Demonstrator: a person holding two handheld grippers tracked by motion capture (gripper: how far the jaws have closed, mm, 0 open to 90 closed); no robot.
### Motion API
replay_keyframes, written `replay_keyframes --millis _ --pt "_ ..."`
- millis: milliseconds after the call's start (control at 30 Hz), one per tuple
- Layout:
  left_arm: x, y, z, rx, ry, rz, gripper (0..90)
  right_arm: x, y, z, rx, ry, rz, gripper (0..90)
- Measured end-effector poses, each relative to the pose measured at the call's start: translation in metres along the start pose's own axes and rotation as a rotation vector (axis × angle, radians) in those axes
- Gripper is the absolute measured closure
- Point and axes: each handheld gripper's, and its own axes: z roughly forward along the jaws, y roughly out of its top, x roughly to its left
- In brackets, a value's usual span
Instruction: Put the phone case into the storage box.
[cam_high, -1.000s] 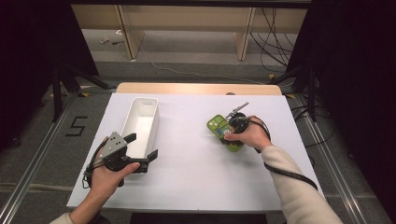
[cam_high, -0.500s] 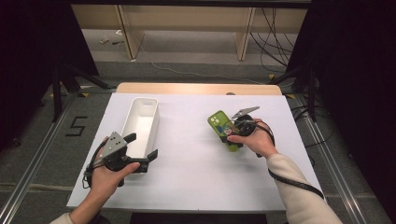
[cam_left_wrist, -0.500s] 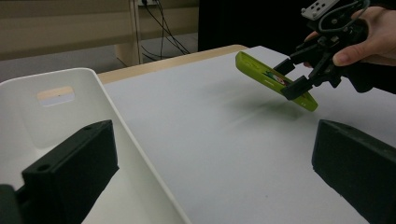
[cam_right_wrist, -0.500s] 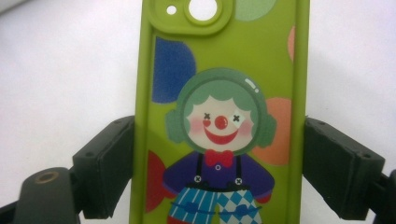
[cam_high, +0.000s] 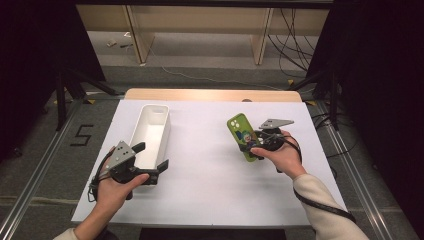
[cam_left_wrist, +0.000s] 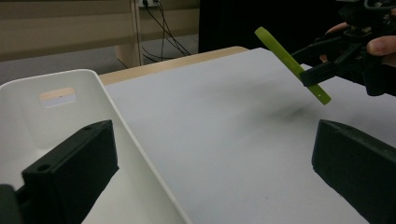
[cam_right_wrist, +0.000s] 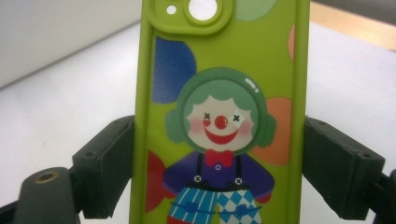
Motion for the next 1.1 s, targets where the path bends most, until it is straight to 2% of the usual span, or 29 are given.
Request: replay_keyframes --millis 267,767,1100 --pt "-0.001 0.0 0.0 0.001 0.002 0.004 0.0 0.006 -0.009 -0.012 -0.071 -0.003 -0.015 16.9" --pt "-0.001 0.001 0.003 0.011 0.012 0.013 0.1 0.022 -0.017 -0.022 -0.127 0.01 -0.024 17.0" --pt "-0.007 0.012 0.014 0.018 0.023 0.034 1.6 0.035 -0.017 -0.024 -0.151 0.028 -0.034 16.9"
